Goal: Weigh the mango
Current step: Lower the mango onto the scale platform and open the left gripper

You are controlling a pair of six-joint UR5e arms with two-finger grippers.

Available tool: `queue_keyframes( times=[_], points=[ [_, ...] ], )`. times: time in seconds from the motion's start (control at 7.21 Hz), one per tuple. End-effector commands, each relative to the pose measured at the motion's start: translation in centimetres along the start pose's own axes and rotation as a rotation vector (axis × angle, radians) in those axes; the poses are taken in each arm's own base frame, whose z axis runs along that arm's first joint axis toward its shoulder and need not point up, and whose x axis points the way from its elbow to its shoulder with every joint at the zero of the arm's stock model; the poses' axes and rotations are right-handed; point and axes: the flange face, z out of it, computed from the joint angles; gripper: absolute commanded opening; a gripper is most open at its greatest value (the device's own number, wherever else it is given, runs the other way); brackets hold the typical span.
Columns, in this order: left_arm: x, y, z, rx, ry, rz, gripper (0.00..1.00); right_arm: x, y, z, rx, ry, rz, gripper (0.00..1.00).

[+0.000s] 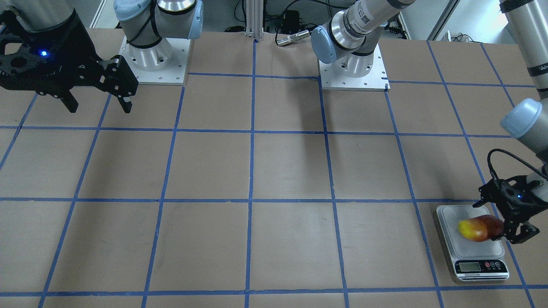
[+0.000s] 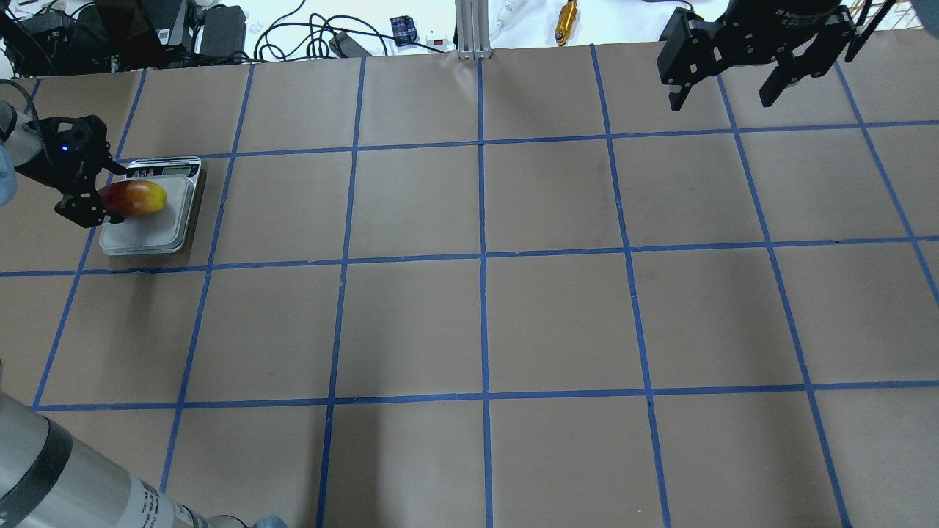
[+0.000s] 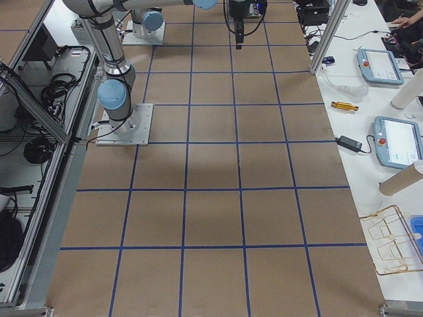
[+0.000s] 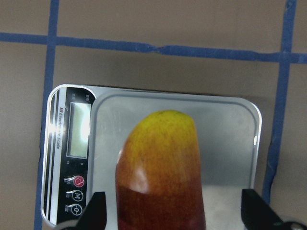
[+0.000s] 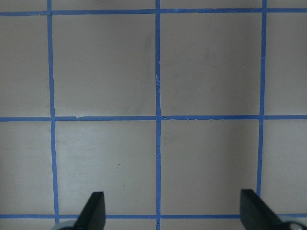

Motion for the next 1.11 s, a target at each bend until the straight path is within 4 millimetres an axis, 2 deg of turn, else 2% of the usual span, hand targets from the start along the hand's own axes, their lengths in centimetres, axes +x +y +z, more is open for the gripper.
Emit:
queue_keyframes(
  times=[0.0, 0.14, 0.42, 0.55, 0.69, 0.97],
  points=[
    [2.9, -2.5, -6.8, 0.011, 0.033, -0.057, 1.00, 0.0, 0.0, 0.0, -0.001, 0.000, 0.000, 1.00],
    [5.0, -4.3, -10.3, 0.016, 0.051, -0.121, 1.00, 0.0, 0.0, 0.0, -0.001, -0.001, 0.000, 1.00],
    [9.0, -7.5, -15.9, -0.025, 0.063, -0.265, 1.00, 0.0, 0.0, 0.0, -0.001, -0.001, 0.000, 1.00],
    [12.3, -9.6, -18.5, -0.009, 0.129, -0.338, 1.00, 0.0, 0.0, 0.0, 0.001, -0.001, 0.000, 1.00],
    [14.1, -10.8, -20.2, -0.018, 0.123, -0.404, 1.00, 0.0, 0.0, 0.0, 0.001, -0.001, 0.000, 1.00],
    [15.8, -11.6, -21.2, -0.064, 0.120, -0.594, 1.00, 0.0, 0.0, 0.0, -0.001, 0.000, 0.000, 1.00]
  ],
)
